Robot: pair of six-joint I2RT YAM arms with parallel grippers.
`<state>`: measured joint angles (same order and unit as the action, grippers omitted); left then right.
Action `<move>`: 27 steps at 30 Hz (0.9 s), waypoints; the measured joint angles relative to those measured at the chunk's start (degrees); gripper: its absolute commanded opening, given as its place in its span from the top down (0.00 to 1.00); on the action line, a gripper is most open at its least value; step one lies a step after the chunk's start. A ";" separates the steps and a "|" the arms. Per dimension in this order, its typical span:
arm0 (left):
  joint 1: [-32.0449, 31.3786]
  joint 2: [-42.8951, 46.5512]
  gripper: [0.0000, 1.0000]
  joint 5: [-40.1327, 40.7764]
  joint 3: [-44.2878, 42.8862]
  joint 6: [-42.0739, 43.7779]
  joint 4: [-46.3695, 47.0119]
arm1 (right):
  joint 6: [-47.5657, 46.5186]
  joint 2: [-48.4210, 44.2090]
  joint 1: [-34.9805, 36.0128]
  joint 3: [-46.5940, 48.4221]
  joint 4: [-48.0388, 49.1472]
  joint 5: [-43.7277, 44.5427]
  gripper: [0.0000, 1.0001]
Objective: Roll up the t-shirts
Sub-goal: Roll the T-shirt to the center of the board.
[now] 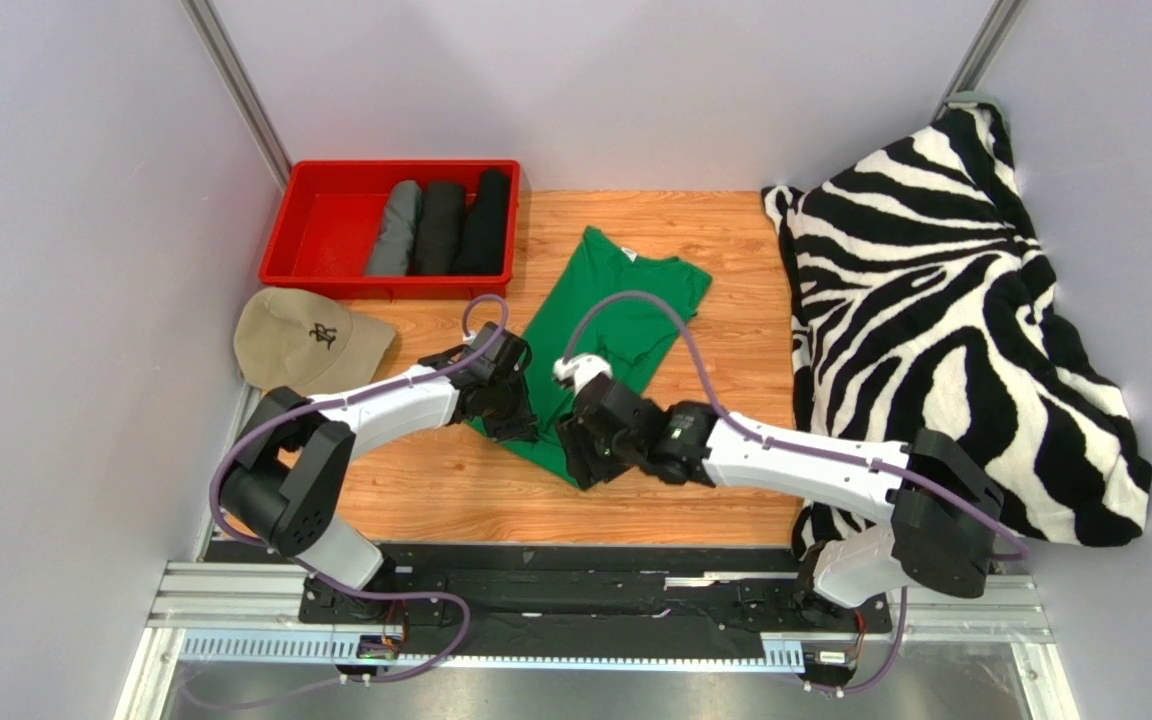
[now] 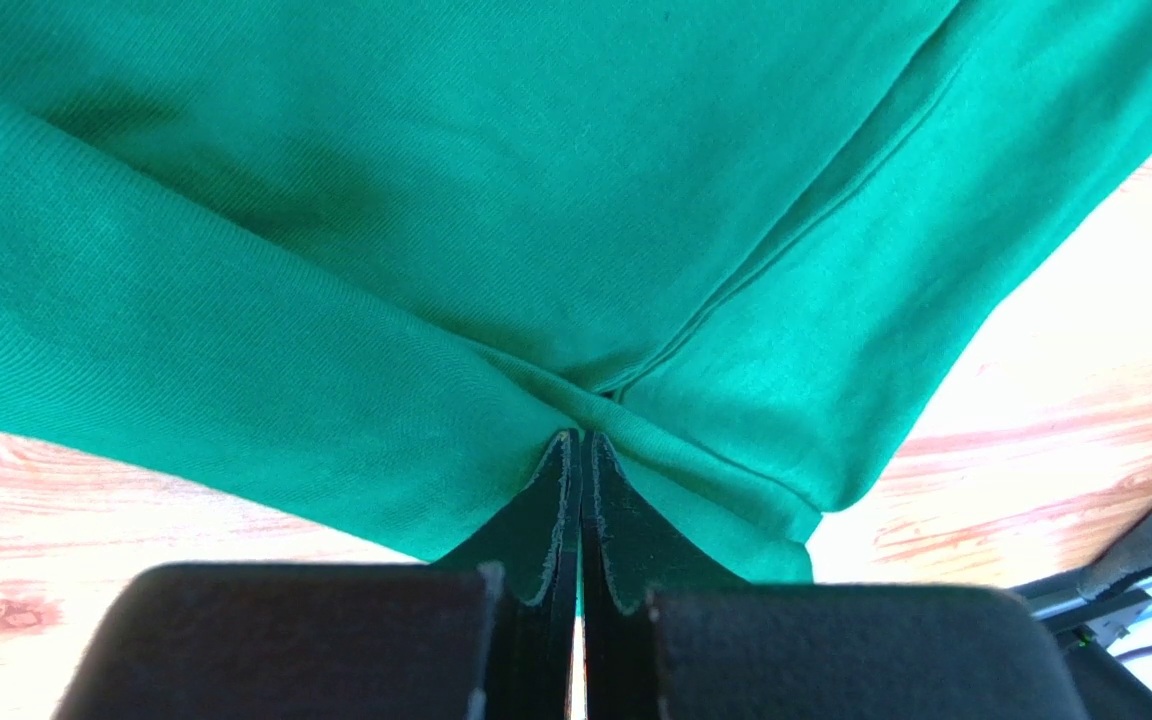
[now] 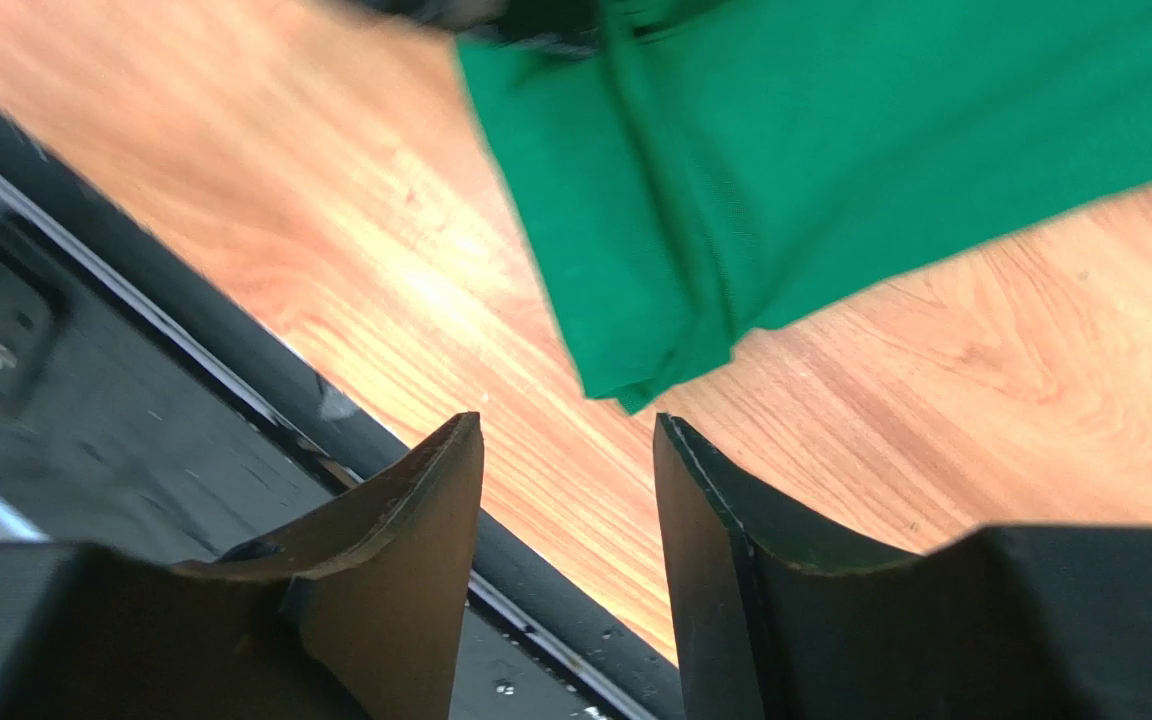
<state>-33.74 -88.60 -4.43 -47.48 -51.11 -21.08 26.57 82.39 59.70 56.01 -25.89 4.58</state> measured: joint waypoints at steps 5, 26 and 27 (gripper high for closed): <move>0.00 -1.62 1.00 -0.33 -1.84 0.17 -1.92 | -8.04 2.69 9.64 0.90 0.31 11.69 0.44; 0.55 -4.87 1.00 -3.52 -4.72 1.88 -4.28 | -31.17 24.17 20.85 9.99 7.63 34.42 0.37; 0.68 -4.87 1.00 -3.72 -4.72 1.99 -4.35 | -31.82 25.00 20.83 10.16 7.93 34.75 0.37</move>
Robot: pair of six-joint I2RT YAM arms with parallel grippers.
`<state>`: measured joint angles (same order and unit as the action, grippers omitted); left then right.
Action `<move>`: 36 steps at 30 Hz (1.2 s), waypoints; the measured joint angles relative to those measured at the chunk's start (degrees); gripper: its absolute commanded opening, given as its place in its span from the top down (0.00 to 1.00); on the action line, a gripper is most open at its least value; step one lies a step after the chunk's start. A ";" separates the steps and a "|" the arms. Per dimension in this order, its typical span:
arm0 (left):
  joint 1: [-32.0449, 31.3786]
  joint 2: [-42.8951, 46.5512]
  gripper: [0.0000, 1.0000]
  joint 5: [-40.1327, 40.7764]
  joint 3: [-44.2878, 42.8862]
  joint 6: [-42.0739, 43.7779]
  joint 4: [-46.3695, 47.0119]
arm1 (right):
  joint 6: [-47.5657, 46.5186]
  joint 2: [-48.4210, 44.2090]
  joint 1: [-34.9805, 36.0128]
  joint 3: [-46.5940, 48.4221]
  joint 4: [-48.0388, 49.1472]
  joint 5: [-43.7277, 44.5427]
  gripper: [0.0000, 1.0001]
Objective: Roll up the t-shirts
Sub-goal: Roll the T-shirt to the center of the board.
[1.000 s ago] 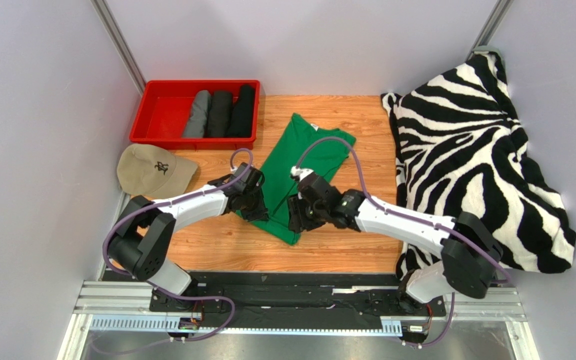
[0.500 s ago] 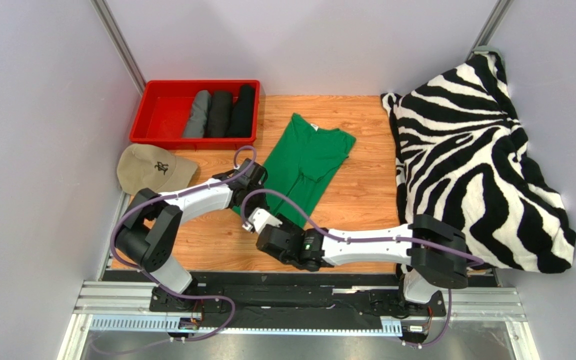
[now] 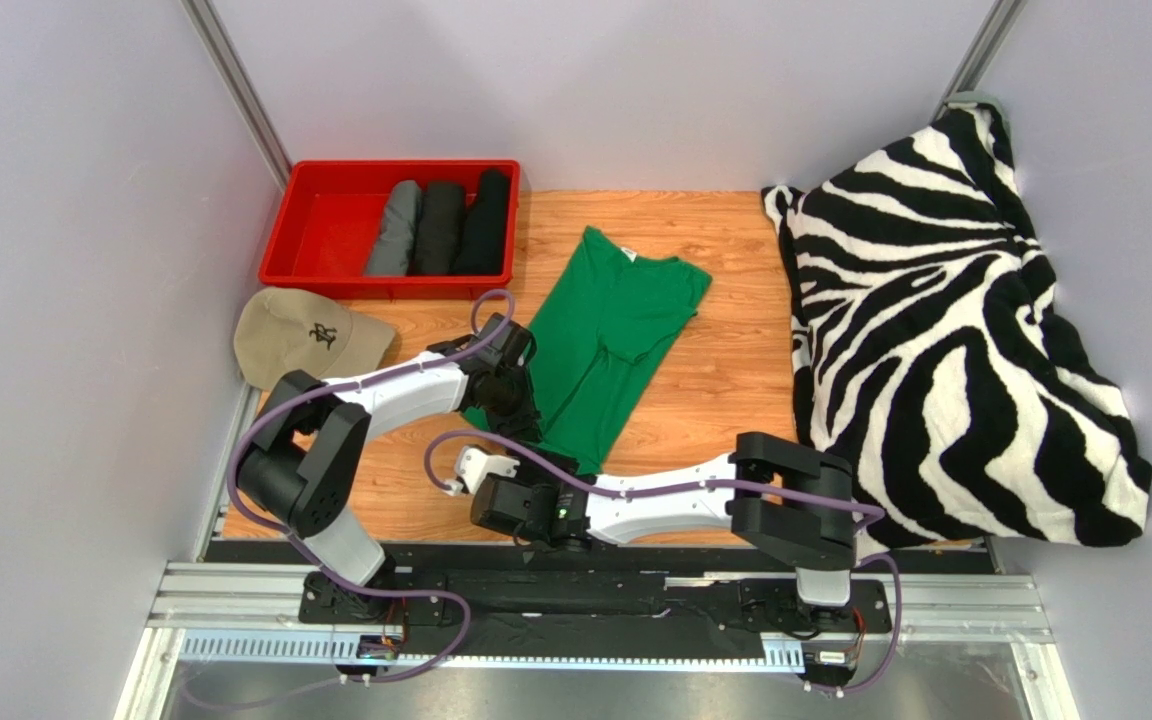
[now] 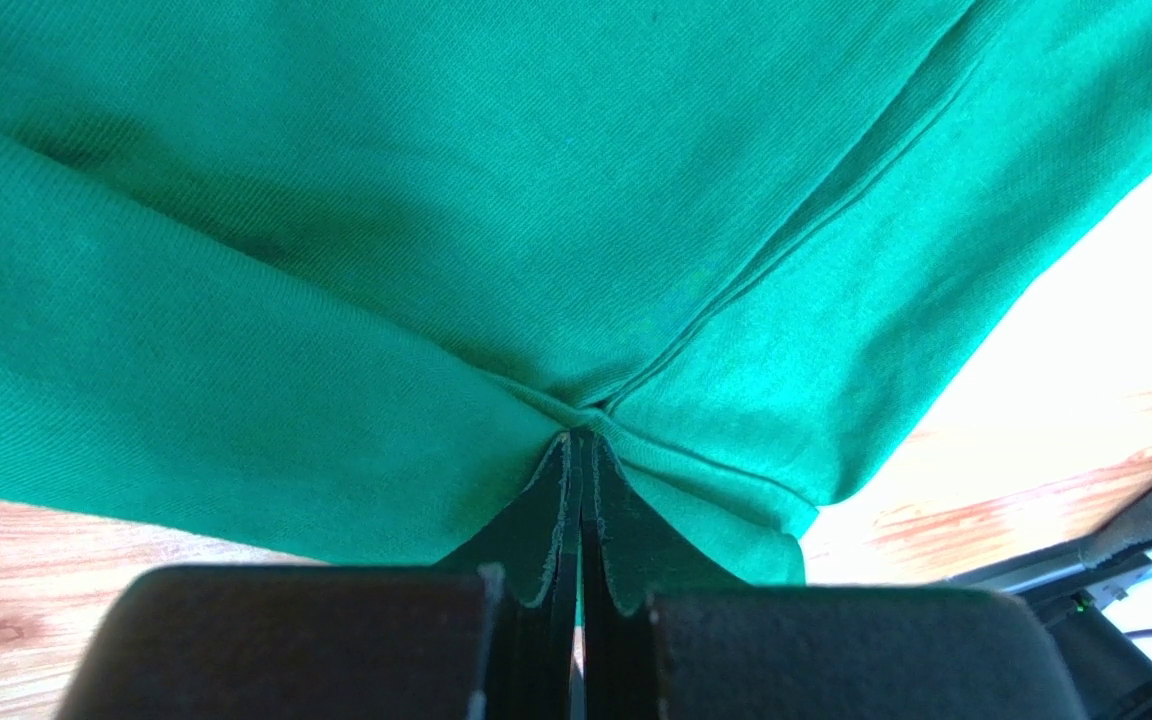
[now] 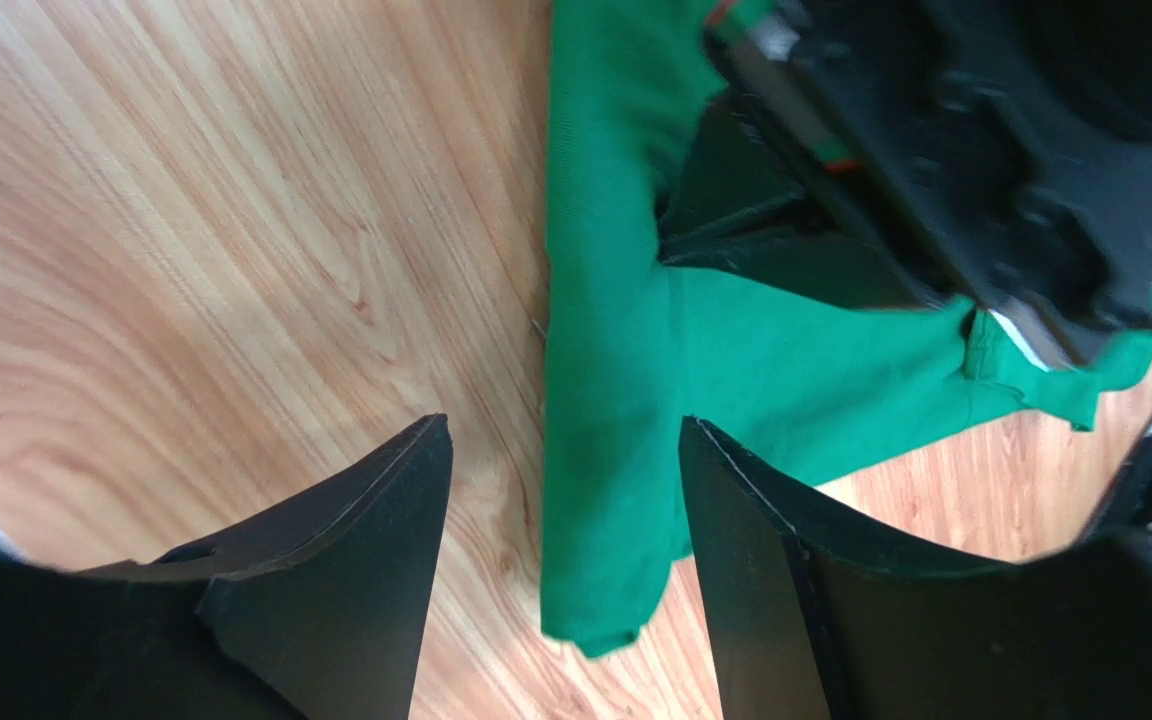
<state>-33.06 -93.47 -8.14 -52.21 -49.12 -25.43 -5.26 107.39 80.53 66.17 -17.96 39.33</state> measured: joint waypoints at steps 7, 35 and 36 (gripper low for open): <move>0.59 0.00 1.00 -1.07 0.00 0.74 -0.26 | -3.13 4.28 -1.20 1.68 1.55 1.55 0.43; 14.91 18.69 0.60 -5.68 -0.92 3.61 -4.68 | 5.42 -4.98 -17.94 1.25 5.64 -43.74 0.65; 15.23 19.85 0.60 -5.95 -0.35 3.43 -4.63 | 6.71 -5.20 -18.75 1.01 5.70 -45.44 0.65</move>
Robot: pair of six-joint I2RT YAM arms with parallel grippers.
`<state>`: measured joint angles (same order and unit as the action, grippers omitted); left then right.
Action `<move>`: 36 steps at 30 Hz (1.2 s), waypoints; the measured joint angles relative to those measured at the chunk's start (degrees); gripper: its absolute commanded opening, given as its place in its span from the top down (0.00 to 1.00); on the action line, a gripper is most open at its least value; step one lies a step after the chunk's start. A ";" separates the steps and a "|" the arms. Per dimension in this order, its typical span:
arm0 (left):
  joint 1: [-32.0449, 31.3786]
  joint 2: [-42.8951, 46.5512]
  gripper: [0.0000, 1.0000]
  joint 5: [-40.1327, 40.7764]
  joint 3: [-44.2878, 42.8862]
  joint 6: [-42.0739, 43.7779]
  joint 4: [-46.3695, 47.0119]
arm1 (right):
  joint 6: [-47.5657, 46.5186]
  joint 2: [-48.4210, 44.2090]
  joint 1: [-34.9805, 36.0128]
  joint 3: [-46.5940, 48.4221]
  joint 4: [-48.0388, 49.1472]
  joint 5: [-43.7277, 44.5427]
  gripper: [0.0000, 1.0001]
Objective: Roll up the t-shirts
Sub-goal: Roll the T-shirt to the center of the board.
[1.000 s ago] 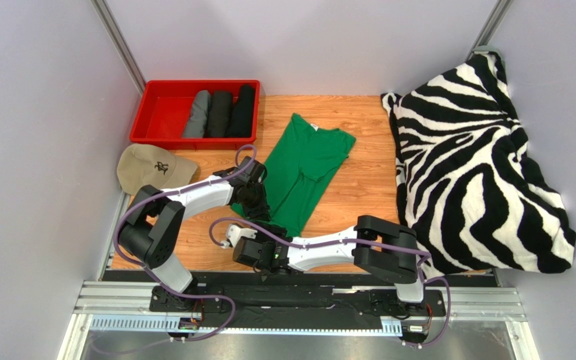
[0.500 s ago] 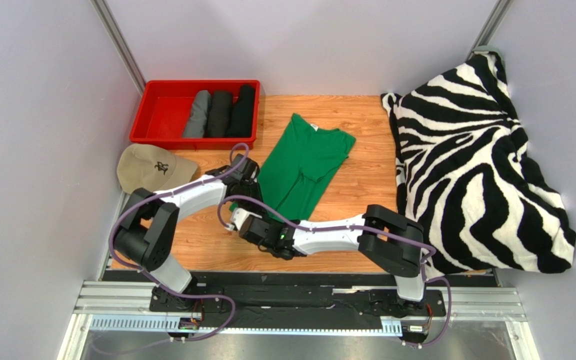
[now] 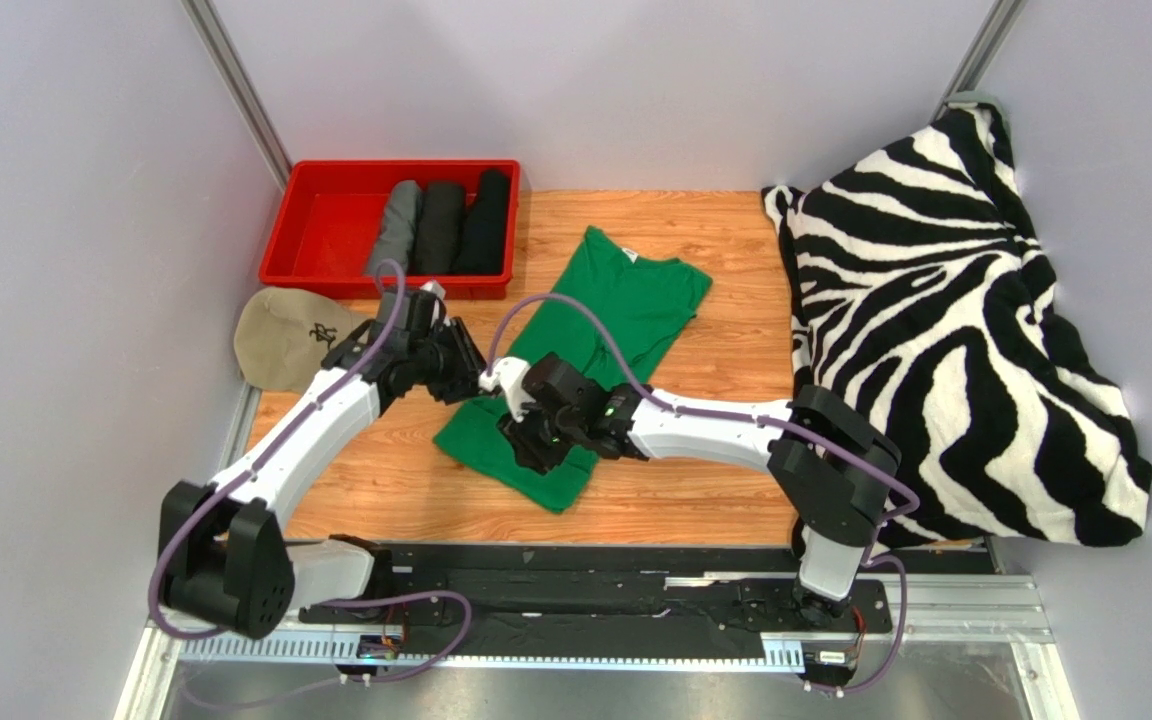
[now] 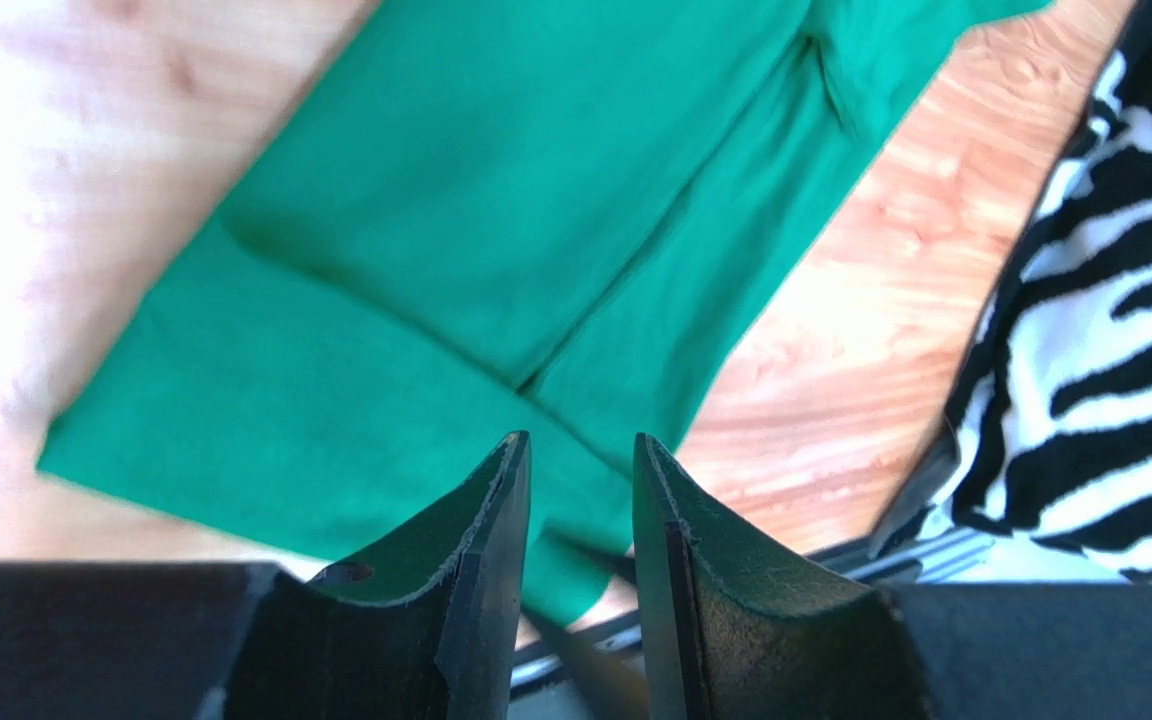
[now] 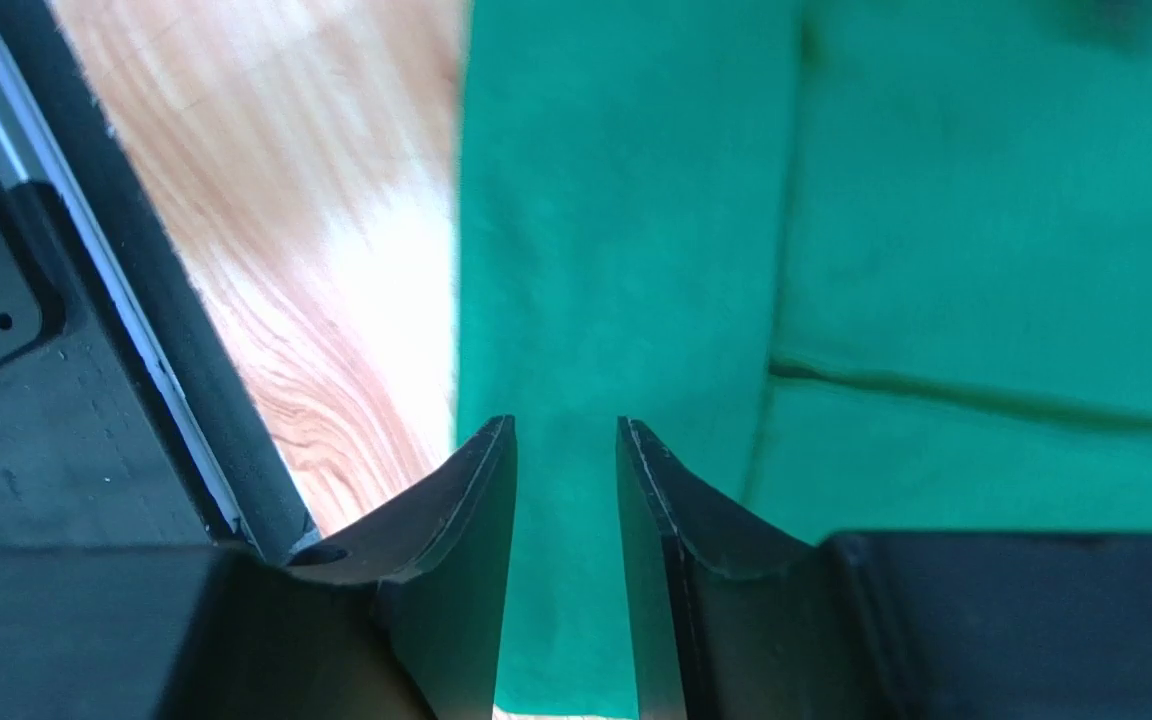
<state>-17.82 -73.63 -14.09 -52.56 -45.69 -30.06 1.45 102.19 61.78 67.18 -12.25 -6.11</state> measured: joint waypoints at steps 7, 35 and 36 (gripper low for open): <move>-0.20 8.28 0.74 -1.20 10.95 -2.45 0.70 | 7.08 0.22 -7.39 -4.57 -0.39 -4.26 0.65; -0.20 5.22 0.57 10.82 19.08 -18.58 -3.98 | 7.65 3.13 15.04 2.93 -12.00 28.76 0.39; -0.20 5.03 0.56 11.10 19.08 -18.67 -4.00 | 7.34 4.52 15.06 4.02 -12.31 29.64 0.39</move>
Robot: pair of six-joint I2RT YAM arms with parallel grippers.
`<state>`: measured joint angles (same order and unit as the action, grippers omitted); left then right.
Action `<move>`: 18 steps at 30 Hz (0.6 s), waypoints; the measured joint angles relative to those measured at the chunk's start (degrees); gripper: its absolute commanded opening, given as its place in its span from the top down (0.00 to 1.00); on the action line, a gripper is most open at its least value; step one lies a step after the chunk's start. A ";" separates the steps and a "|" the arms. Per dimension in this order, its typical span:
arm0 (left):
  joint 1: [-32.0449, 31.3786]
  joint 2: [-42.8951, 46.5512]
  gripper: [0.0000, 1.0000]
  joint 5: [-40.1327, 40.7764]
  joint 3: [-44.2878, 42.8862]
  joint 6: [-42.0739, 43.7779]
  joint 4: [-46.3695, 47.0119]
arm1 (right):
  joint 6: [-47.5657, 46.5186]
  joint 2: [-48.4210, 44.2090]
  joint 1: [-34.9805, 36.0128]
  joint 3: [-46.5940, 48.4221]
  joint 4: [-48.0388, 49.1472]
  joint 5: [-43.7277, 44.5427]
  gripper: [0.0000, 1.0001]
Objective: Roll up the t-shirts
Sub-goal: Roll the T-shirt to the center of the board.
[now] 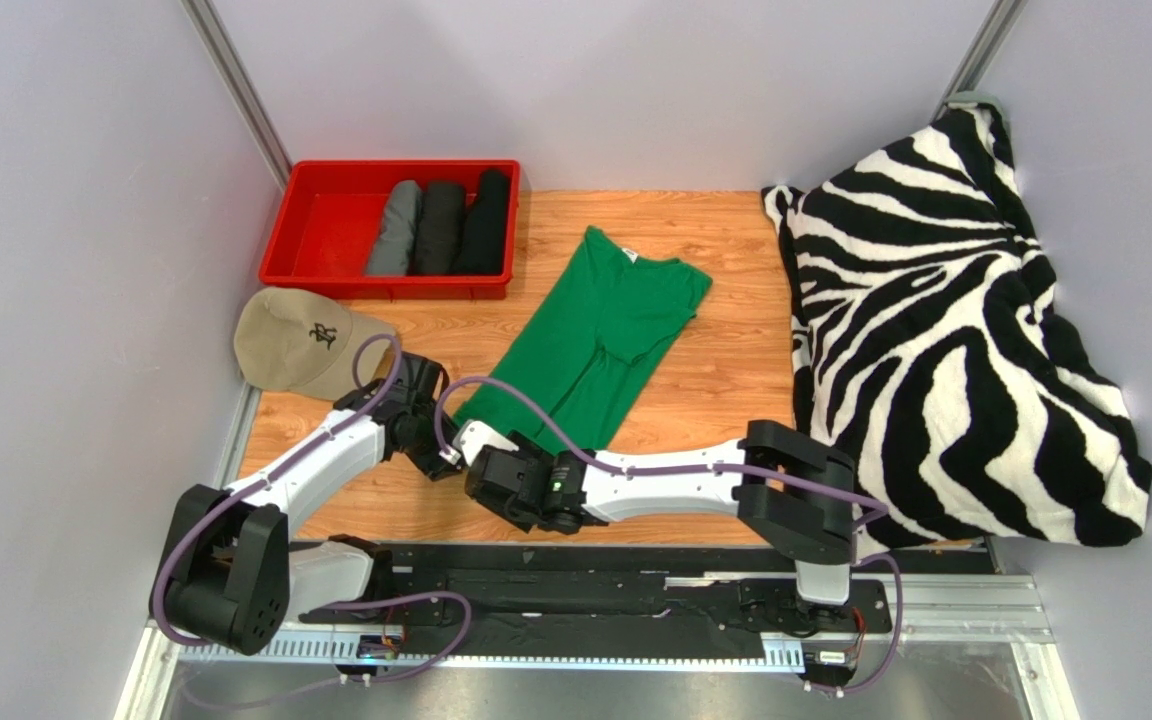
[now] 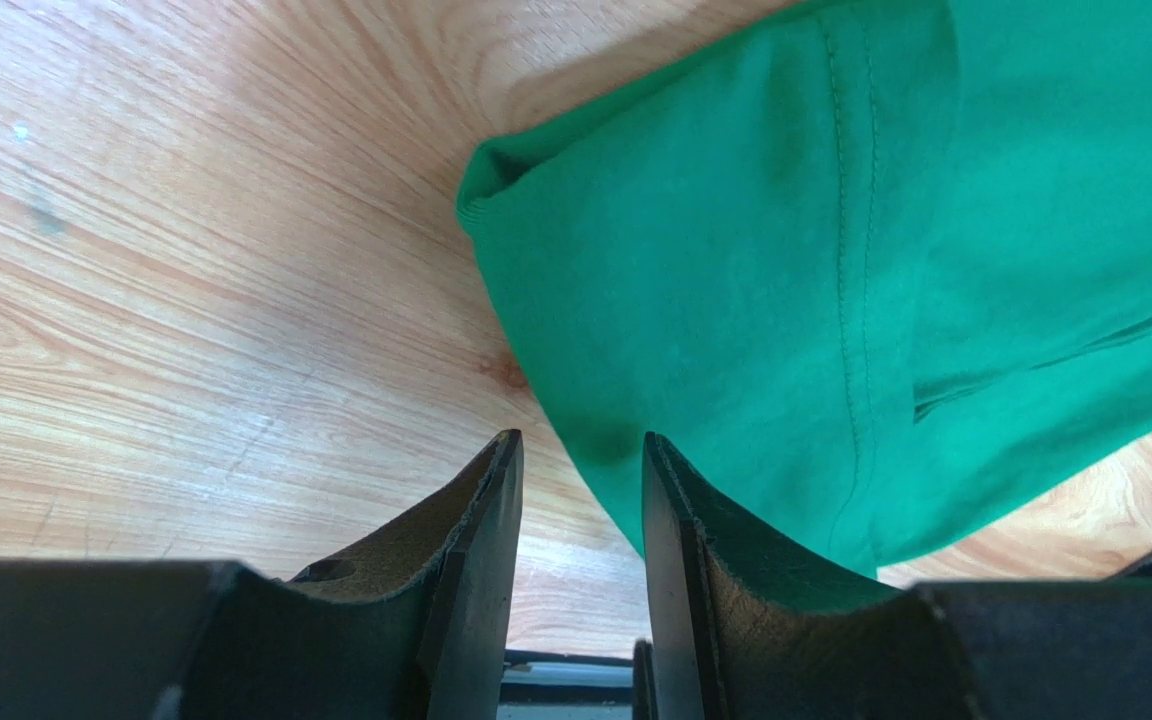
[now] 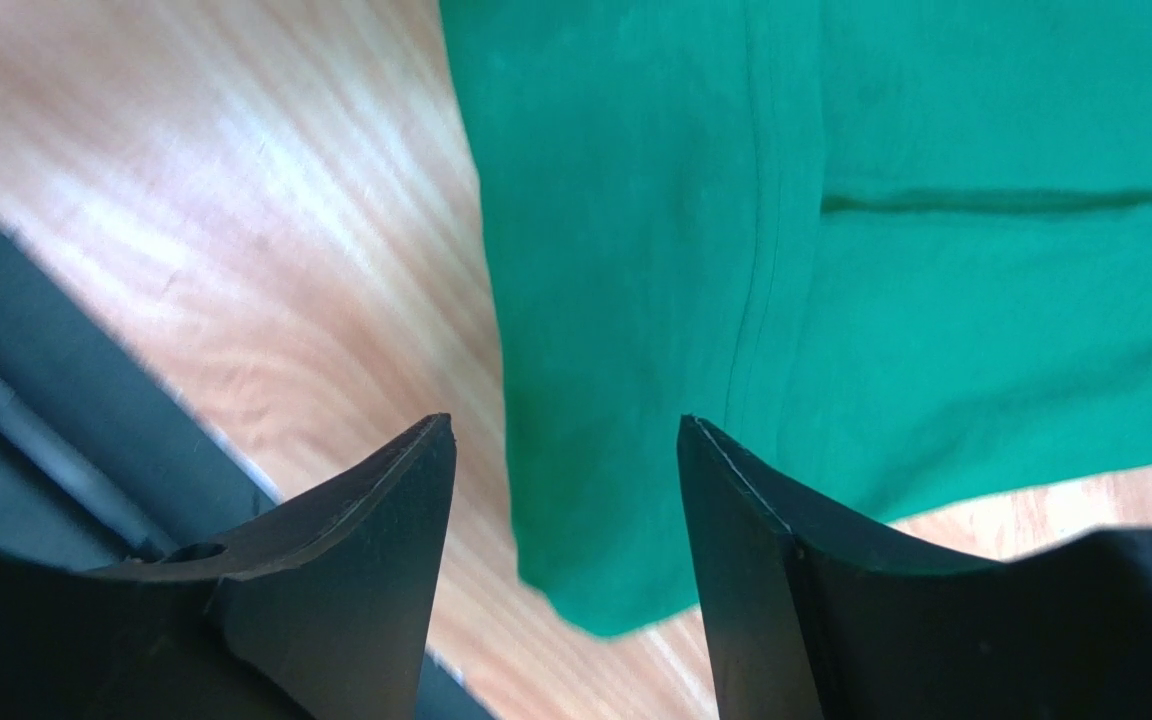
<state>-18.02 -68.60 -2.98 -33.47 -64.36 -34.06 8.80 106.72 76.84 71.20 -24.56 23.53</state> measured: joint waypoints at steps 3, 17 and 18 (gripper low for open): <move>0.00 0.00 0.55 0.76 0.00 -0.11 -0.28 | -0.74 2.82 0.02 2.51 -0.44 1.62 0.39; 0.00 -1.40 0.52 3.28 -0.50 0.00 -0.83 | -1.22 6.78 -0.57 4.66 -0.98 1.70 0.69; 0.00 -1.44 0.52 3.28 -0.79 0.24 -0.81 | -1.16 6.78 -0.85 4.66 -0.94 1.05 0.70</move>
<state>-18.02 -70.04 0.30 -34.26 -64.12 -34.87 7.64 113.49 75.99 75.85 -25.50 24.58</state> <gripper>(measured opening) 0.478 0.354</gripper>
